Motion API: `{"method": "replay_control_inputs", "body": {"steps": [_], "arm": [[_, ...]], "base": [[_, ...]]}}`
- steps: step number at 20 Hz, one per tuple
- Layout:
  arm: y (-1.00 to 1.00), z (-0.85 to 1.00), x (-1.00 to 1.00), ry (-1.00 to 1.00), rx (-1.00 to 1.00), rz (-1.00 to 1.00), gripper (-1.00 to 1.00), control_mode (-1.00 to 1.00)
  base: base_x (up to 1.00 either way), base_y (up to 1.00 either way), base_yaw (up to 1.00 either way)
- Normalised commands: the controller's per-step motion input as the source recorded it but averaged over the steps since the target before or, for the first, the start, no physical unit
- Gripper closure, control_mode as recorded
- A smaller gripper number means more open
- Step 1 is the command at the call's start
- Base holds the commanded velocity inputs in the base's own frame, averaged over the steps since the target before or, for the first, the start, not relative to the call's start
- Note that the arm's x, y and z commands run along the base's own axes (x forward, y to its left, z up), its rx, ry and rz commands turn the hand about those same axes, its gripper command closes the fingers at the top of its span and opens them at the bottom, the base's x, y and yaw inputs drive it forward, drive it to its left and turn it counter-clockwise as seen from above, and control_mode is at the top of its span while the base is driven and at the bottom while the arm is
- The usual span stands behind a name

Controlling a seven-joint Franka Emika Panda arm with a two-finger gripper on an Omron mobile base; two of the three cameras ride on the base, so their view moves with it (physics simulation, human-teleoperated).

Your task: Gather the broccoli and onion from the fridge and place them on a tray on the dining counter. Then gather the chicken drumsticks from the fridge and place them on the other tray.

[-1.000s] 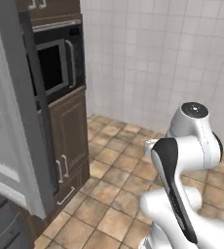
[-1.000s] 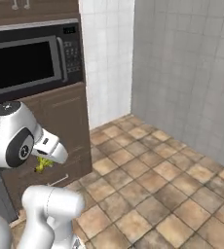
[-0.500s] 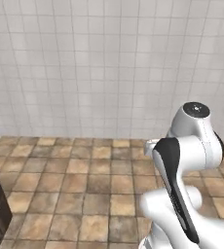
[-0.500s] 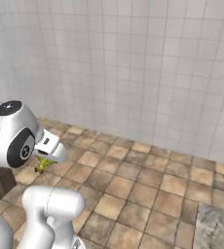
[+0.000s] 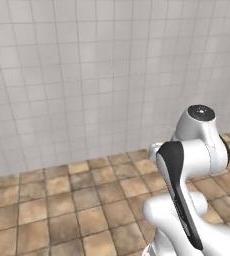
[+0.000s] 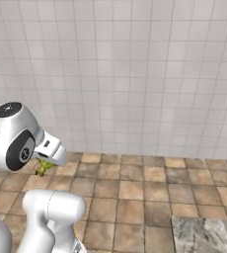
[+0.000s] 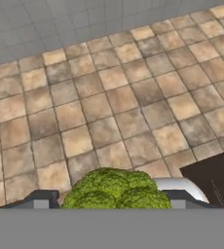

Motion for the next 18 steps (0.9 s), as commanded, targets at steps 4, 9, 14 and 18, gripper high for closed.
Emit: {"method": "replay_control_inputs", "body": {"steps": [4,9,14,18], "arm": [[0.00,0.00,0.00,0.00,0.00,0.00,1.00,1.00],[0.00,0.00,0.00,0.00,0.00,0.00,1.00,1.00],[0.00,0.00,0.00,0.00,0.00,0.00,1.00,1.00],[0.00,0.00,0.00,0.00,0.00,0.00,1.00,1.00]], "base": [[1.00,0.33,-0.49],[0.98,0.45,-0.55],[0.78,0.64,-0.68],[0.65,0.57,-0.73]]}}
